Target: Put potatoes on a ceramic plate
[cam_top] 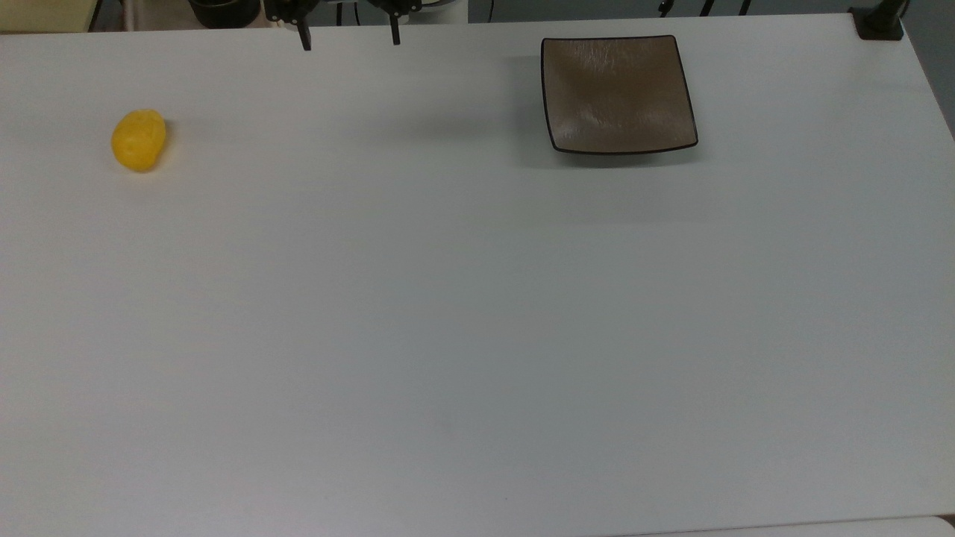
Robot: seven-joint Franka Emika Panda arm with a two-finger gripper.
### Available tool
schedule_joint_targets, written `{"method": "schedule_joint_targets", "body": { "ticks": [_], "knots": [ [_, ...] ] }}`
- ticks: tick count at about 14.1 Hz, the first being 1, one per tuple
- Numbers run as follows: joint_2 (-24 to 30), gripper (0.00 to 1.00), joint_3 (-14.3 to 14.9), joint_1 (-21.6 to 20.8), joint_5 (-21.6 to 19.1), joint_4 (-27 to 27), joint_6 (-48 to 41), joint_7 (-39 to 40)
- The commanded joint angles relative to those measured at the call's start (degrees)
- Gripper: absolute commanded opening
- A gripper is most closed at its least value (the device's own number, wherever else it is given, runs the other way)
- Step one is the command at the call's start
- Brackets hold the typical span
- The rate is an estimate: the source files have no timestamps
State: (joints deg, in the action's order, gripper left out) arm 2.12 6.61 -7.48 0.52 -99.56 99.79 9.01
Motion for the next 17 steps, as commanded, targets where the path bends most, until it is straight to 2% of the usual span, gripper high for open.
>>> {"method": "schedule_joint_targets", "body": {
  "ticks": [1,7,9,11,13,17],
  "knots": [
    [0.6,1.0,1.2,0.2,-0.3,-0.6,1.4,1.1],
    [0.5,1.0,3.5,6.7,0.8,-0.1,1.7,-1.0],
    [0.3,1.0,6.2,8.7,2.5,0.7,1.8,-0.8],
    [-0.7,1.0,11.1,9.3,4.0,0.6,5.0,-0.5],
    [-2.0,1.0,12.8,10.9,4.0,0.4,6.6,0.2],
    [-5.8,1.0,13.5,15.4,3.8,-0.3,11.1,3.6]
  ]
}}
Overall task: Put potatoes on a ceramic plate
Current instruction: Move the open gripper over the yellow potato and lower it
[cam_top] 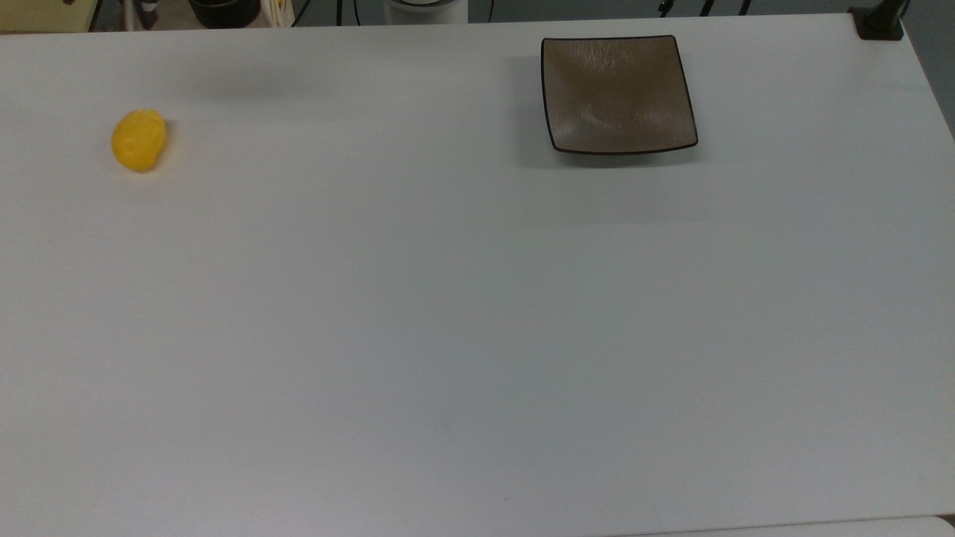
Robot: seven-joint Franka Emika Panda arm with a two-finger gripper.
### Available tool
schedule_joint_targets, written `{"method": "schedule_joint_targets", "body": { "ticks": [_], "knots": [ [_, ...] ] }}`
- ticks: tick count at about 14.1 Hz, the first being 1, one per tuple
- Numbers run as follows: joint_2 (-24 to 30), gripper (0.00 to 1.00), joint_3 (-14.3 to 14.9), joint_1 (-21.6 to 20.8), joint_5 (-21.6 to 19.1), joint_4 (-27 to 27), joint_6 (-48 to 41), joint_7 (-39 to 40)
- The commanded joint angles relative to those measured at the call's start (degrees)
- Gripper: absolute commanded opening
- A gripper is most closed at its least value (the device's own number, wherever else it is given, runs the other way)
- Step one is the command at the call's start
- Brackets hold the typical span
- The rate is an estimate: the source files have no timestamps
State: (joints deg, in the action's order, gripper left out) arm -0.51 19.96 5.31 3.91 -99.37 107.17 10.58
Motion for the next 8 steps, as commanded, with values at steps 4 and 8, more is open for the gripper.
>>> {"method": "schedule_joint_targets", "body": {
  "ticks": [4,8],
  "knots": [
    [-7.0,1.0,0.1,6.3,-0.1,-3.3,10.0,2.2],
    [-11.4,1.0,0.1,6.9,-1.2,-6.2,13.2,6.4]
  ]
}}
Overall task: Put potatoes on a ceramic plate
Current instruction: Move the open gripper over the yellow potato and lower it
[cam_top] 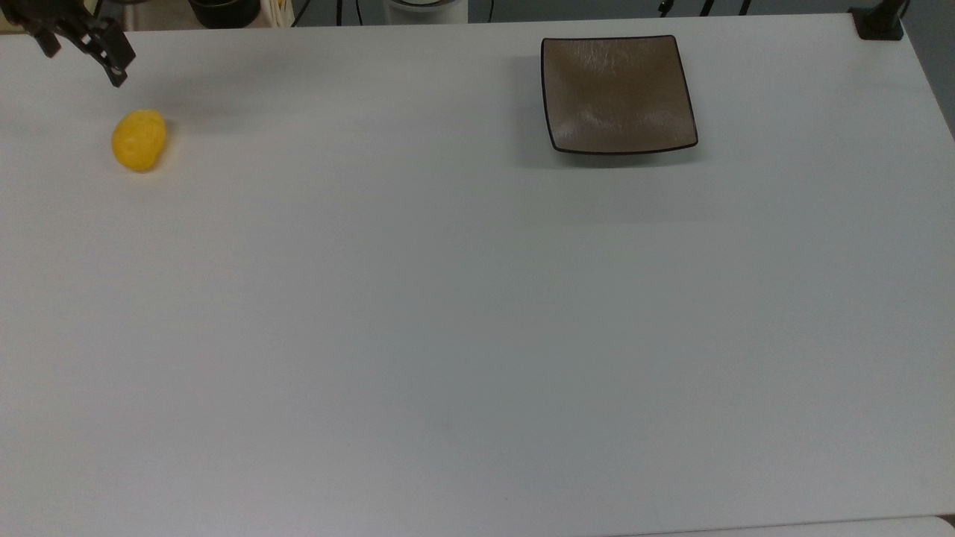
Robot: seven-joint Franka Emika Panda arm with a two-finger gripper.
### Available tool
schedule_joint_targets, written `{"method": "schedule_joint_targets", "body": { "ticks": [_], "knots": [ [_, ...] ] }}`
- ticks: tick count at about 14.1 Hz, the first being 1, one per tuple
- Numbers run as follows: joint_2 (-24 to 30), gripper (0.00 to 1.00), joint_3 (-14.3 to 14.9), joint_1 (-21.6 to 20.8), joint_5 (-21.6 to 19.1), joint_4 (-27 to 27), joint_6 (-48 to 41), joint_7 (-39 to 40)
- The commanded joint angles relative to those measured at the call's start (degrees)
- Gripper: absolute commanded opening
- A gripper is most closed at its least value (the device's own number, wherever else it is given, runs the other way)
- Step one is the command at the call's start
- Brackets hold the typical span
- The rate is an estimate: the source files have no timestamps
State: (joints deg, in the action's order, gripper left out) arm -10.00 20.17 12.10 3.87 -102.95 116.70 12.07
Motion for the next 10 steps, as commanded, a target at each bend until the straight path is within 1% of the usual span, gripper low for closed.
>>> {"method": "schedule_joint_targets", "body": {
  "ticks": [1,3,4,6,9,10],
  "knots": [
    [-2.5,1.0,-0.1,0.3,-2.2,-3.3,5.2,7.2],
    [-3.4,1.0,-0.4,0.3,-4.6,-4.2,7.0,10.9],
    [-4.3,1.0,-0.7,0.3,-4.9,-4.3,7.7,15.7],
    [-4.6,1.0,-1.3,-0.1,-5.2,-5.8,8.0,22.0],
    [-5.4,1.0,-2.0,-0.5,-4.8,-7.6,10.6,25.4],
    [-5.5,1.0,-2.0,-0.5,-3.7,-8.6,12.2,25.6]
  ]
}}
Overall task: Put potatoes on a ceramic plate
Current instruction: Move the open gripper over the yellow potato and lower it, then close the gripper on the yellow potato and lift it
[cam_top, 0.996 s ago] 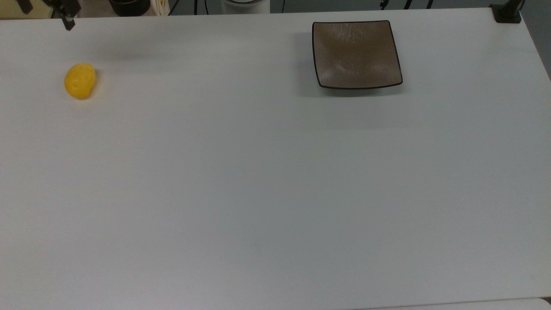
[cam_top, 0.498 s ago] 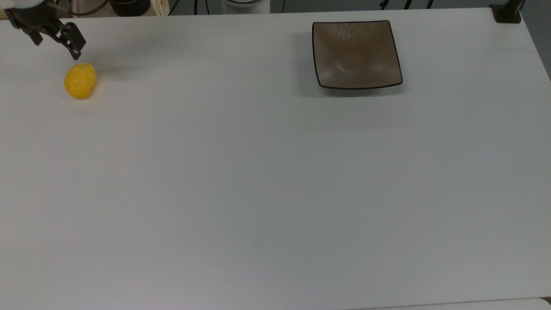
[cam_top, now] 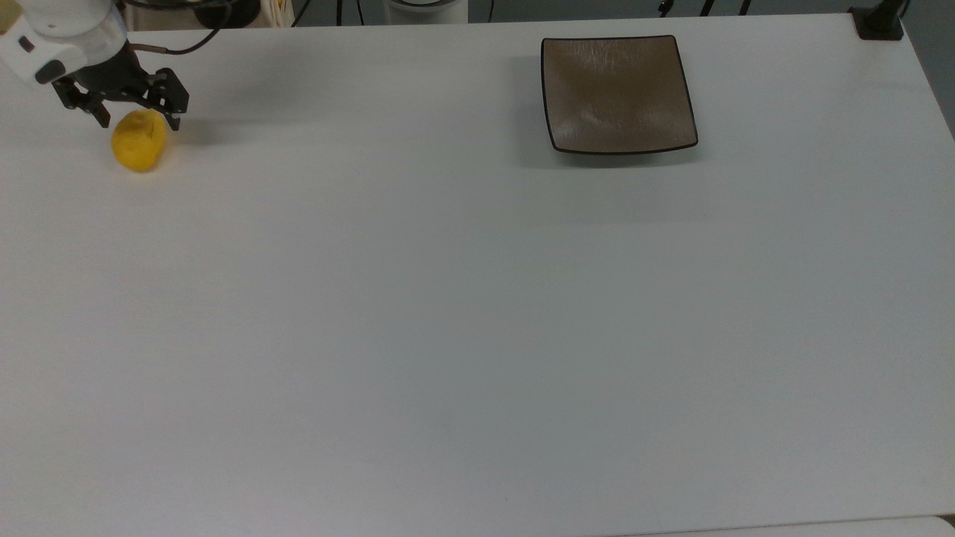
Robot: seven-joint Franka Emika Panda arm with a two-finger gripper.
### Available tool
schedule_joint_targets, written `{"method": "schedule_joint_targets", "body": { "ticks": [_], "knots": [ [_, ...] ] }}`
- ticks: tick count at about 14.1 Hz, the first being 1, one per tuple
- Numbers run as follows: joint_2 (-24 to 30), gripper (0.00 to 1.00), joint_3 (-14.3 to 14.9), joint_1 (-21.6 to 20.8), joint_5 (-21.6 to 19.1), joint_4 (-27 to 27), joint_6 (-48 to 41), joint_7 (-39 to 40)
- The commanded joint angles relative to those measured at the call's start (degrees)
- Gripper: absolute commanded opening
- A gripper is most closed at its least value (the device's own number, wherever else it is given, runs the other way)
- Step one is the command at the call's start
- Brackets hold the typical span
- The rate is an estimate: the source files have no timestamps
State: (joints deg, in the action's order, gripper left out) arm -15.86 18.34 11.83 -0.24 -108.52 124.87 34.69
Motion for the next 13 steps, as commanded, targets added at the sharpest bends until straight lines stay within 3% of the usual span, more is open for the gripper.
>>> {"method": "schedule_joint_targets", "body": {
  "ticks": [1,6,10,12,13],
  "knots": [
    [0.4,1.0,-0.1,-0.2,1.1,-3.6,5.5,3.0],
    [-0.6,1.0,-0.1,0.4,6.5,-6.8,12.7,2.5],
    [-1.3,1.0,0.0,0.6,6.7,-8.1,15.2,2.4],
    [-1.2,0.83,0.0,0.6,6.7,-8.8,15.2,2.4],
    [-1.0,0.67,0.0,0.5,6.8,-9.0,15.2,2.5]
  ]
}}
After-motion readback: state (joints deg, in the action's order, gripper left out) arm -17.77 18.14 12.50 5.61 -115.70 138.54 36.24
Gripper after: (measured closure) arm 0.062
